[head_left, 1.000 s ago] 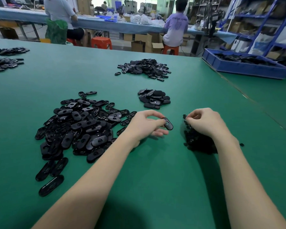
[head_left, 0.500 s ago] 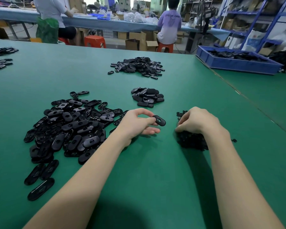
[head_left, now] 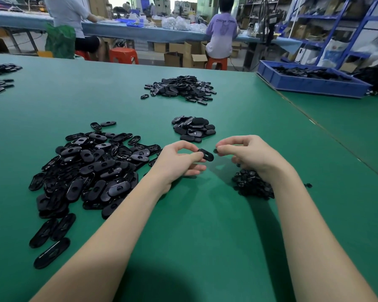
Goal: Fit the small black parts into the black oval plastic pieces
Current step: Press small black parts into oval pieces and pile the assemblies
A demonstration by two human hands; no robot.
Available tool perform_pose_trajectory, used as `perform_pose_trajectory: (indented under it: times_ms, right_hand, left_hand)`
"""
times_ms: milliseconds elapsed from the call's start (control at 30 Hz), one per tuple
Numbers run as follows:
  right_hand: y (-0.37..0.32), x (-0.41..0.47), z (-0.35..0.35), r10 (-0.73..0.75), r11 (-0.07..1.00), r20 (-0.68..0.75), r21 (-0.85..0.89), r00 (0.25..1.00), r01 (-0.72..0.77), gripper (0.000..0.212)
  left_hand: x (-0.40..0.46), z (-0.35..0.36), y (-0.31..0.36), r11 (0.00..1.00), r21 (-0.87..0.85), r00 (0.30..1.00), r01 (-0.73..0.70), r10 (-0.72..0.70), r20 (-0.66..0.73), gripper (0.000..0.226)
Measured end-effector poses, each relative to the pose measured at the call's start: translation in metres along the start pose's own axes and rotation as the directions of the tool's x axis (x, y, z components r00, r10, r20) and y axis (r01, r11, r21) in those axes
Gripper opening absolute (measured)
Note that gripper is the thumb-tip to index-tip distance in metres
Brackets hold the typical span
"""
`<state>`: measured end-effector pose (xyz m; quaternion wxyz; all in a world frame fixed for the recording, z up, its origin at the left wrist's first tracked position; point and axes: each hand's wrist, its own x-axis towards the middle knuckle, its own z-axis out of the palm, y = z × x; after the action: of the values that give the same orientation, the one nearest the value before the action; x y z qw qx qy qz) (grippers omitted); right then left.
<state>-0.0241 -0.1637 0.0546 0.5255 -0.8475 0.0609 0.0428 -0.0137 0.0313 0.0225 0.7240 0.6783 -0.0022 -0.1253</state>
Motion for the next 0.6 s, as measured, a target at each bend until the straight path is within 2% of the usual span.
perform_pose_trajectory:
  times_ms: [333,600]
  right_hand:
    - [0.004,0.002,0.014,-0.058,0.992,-0.035,0.111,0.998,0.062,0.003]
    - [0.005,0.003,0.014,-0.091,0.988,-0.030,0.119,0.995,0.094,0.003]
  left_hand:
    - [-0.002,-0.002,0.004,0.999,0.034,0.999,-0.037,0.036,0.015,0.015]
    - [-0.001,-0.004,0.004,0.998,0.034,0.998,-0.049,0.048,0.035,0.018]
